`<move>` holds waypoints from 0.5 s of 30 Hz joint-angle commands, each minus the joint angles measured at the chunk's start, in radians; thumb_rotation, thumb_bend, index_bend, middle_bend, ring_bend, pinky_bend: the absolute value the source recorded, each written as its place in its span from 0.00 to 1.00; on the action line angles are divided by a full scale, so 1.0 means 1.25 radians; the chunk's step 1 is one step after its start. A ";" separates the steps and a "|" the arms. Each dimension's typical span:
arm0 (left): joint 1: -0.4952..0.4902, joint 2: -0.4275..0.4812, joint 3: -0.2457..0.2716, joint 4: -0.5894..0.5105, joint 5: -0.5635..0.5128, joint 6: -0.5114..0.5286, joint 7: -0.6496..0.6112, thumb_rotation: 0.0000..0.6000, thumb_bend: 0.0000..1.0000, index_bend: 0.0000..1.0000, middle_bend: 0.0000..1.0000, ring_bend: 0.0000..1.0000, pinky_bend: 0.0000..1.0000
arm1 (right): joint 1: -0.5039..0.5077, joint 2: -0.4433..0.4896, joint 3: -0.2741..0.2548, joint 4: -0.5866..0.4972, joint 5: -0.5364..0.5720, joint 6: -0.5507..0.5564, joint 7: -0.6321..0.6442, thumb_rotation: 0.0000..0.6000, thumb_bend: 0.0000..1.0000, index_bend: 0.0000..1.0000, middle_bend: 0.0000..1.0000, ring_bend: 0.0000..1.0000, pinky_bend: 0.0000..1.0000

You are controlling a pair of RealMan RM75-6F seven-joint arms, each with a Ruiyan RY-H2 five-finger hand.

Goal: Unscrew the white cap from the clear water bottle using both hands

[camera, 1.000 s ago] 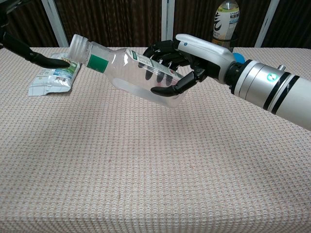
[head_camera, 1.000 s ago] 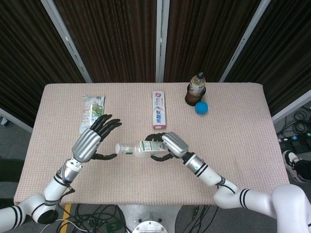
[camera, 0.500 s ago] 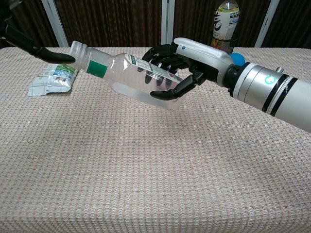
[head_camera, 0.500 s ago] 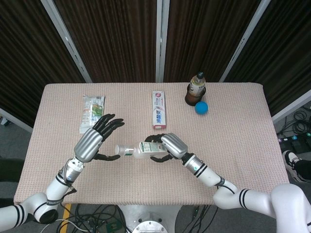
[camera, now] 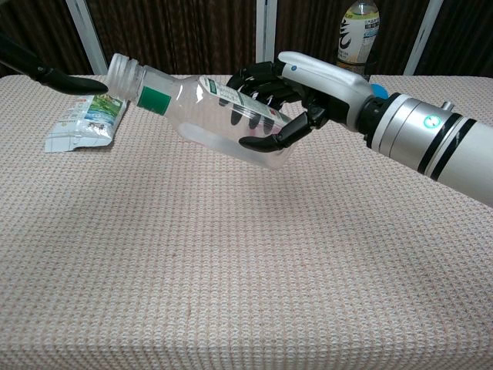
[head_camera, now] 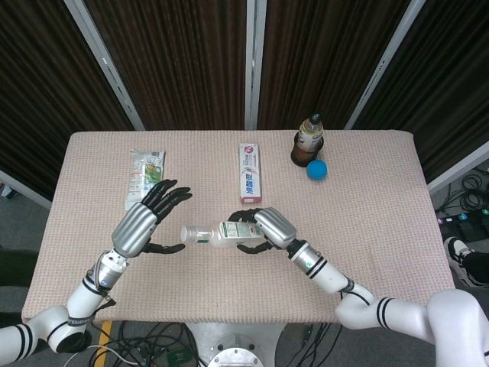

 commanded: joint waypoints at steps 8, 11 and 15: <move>-0.006 -0.004 -0.002 0.005 -0.006 0.000 0.004 1.00 0.00 0.14 0.11 0.00 0.02 | -0.004 0.012 -0.008 -0.018 -0.005 0.004 -0.004 1.00 0.66 0.70 0.60 0.46 0.47; -0.007 -0.004 -0.004 0.002 -0.005 0.005 0.005 1.00 0.00 0.14 0.11 0.00 0.02 | -0.001 0.009 -0.009 -0.017 -0.005 0.000 -0.006 1.00 0.66 0.70 0.60 0.46 0.47; -0.009 -0.001 -0.005 -0.005 -0.004 0.009 -0.001 1.00 0.00 0.14 0.11 0.00 0.02 | 0.002 0.004 -0.009 -0.013 -0.003 -0.004 -0.009 1.00 0.66 0.70 0.60 0.46 0.47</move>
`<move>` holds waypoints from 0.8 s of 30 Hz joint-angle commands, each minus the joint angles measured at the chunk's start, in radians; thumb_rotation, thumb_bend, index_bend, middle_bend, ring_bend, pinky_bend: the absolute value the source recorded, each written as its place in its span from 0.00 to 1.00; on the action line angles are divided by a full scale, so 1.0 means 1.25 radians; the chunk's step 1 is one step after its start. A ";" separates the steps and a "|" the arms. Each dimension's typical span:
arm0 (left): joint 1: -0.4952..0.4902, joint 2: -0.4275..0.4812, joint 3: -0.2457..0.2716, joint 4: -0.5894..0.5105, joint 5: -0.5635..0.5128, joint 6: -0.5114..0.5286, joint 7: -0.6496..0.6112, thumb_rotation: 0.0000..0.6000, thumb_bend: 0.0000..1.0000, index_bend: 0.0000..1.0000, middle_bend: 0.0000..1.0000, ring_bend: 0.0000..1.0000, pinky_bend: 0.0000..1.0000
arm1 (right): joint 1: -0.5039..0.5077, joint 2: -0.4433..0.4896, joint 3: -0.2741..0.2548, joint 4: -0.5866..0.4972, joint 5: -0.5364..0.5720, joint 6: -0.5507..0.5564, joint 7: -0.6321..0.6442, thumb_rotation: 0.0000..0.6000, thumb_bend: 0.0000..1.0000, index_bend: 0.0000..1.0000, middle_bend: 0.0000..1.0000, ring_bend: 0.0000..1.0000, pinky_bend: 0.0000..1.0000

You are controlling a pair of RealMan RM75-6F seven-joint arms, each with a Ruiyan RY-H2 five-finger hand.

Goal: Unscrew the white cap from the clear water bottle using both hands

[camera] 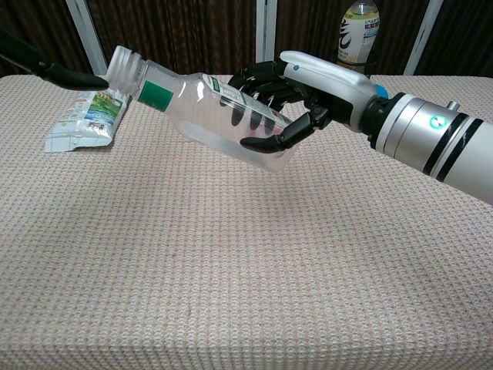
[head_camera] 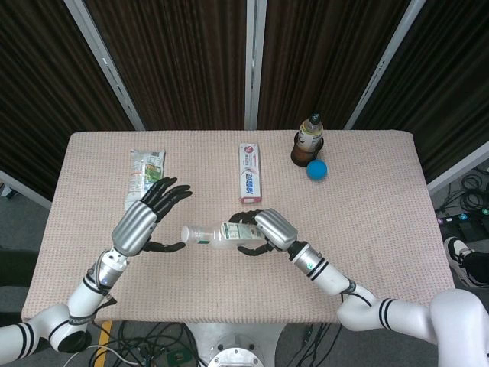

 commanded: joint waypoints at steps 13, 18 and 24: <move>-0.005 0.012 -0.001 -0.019 0.010 0.013 -0.009 1.00 0.00 0.14 0.11 0.00 0.02 | 0.007 -0.015 0.005 0.020 0.008 -0.006 0.005 1.00 0.66 0.70 0.60 0.46 0.48; -0.002 0.013 0.006 -0.013 0.005 0.009 -0.004 1.00 0.00 0.14 0.11 0.00 0.02 | 0.001 -0.009 0.011 0.018 0.011 0.010 0.018 1.00 0.67 0.70 0.60 0.46 0.49; -0.005 0.005 0.004 -0.002 -0.006 0.002 -0.004 1.00 0.00 0.14 0.11 0.00 0.02 | -0.003 0.001 0.005 0.004 0.002 0.019 0.015 1.00 0.68 0.70 0.60 0.47 0.49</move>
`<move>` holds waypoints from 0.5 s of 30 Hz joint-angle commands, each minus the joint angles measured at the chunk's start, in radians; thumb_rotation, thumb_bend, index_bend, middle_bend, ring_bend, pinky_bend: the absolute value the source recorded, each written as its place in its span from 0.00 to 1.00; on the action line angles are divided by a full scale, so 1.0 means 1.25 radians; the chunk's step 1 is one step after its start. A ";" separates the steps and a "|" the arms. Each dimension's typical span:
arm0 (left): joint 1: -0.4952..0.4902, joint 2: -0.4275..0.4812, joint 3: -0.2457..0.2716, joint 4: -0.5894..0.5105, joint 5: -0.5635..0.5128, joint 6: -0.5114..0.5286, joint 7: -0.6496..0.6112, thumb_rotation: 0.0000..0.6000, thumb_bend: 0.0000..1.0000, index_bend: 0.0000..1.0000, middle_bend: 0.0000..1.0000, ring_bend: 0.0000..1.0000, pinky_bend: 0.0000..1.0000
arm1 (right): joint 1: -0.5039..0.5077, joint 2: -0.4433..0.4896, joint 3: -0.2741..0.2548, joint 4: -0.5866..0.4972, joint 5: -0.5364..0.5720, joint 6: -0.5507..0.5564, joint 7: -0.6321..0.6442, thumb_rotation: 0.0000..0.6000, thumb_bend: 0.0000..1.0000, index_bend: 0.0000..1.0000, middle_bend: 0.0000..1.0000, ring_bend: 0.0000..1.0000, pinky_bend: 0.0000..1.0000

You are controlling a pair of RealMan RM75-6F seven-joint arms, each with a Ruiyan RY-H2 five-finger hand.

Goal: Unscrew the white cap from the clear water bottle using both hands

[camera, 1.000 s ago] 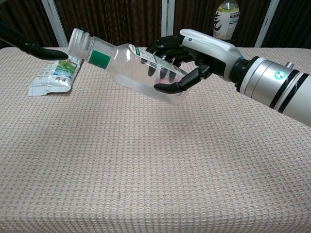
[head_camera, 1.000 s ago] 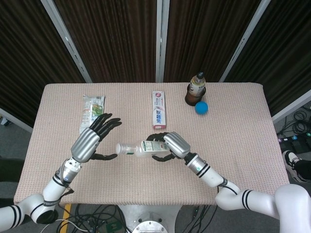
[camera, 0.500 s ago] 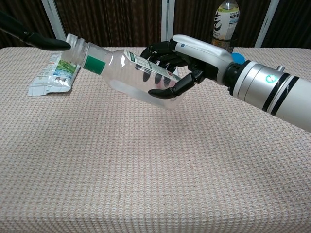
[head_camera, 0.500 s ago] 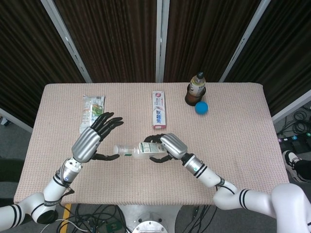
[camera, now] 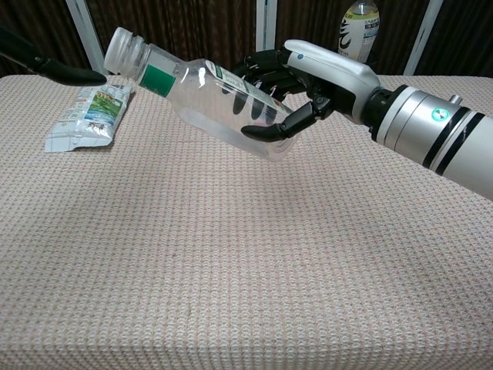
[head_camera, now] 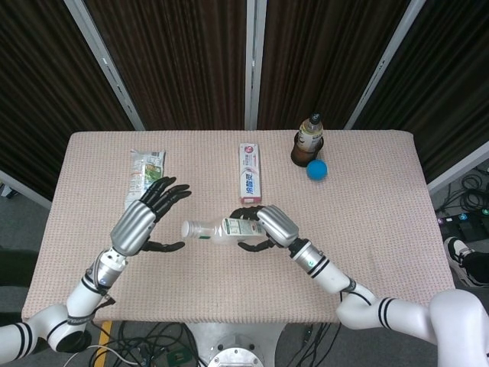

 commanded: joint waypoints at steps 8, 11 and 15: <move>-0.004 -0.001 -0.006 -0.005 0.002 0.006 0.003 1.00 0.00 0.14 0.11 0.00 0.02 | 0.007 -0.007 -0.008 0.002 0.000 -0.019 -0.008 1.00 0.68 0.70 0.60 0.47 0.50; -0.004 0.001 -0.005 -0.011 0.005 0.009 0.003 1.00 0.00 0.15 0.11 0.00 0.02 | 0.008 -0.011 -0.008 0.007 0.001 -0.021 -0.007 1.00 0.68 0.70 0.60 0.47 0.50; -0.007 0.002 -0.005 -0.016 0.009 0.008 0.003 1.00 0.00 0.15 0.11 0.00 0.02 | 0.011 -0.016 -0.008 0.012 0.002 -0.026 -0.006 1.00 0.68 0.70 0.60 0.47 0.50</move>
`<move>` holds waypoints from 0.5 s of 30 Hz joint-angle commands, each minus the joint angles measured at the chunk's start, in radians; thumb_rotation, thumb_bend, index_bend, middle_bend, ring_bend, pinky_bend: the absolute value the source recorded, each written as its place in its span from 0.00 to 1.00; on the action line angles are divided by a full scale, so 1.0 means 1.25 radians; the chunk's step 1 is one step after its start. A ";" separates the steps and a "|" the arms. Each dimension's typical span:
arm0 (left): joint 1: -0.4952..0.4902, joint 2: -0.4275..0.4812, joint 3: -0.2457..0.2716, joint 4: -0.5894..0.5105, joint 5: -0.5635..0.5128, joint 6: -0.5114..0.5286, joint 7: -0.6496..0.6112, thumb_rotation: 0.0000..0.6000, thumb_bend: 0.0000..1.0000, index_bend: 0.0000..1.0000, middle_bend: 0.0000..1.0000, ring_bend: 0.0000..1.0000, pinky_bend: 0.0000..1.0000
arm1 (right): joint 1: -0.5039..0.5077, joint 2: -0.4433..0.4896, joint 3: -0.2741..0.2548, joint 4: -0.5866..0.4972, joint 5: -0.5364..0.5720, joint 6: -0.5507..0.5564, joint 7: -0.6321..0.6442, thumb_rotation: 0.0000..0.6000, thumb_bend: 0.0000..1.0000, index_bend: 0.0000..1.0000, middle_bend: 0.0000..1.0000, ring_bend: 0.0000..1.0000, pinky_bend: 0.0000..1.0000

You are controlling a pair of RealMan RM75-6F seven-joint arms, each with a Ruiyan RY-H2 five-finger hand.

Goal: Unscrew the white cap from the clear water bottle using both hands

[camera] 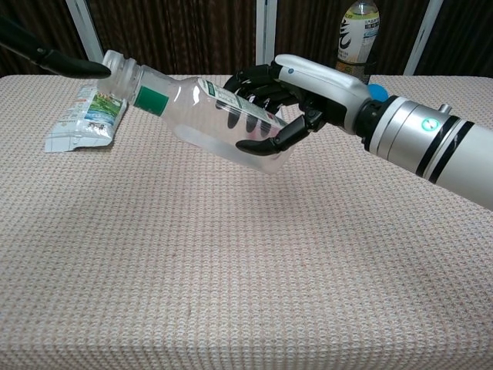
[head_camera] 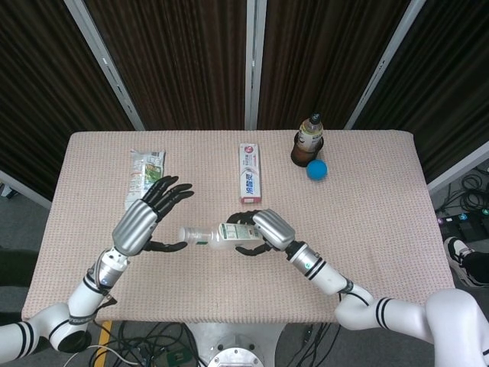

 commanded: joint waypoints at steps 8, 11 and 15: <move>0.003 0.004 0.003 -0.001 0.000 0.004 0.002 1.00 0.00 0.15 0.11 0.00 0.02 | -0.003 0.003 0.004 0.005 0.002 0.010 0.009 1.00 0.68 0.70 0.60 0.47 0.50; 0.006 0.003 0.008 0.005 -0.006 -0.001 0.003 1.00 0.00 0.15 0.11 0.00 0.02 | -0.007 0.008 0.003 0.001 -0.001 0.018 0.014 1.00 0.68 0.71 0.60 0.47 0.50; 0.006 -0.002 0.007 0.013 -0.013 -0.005 0.005 1.00 0.00 0.15 0.11 0.00 0.02 | -0.010 0.013 -0.001 -0.006 -0.008 0.025 0.014 1.00 0.68 0.71 0.60 0.47 0.50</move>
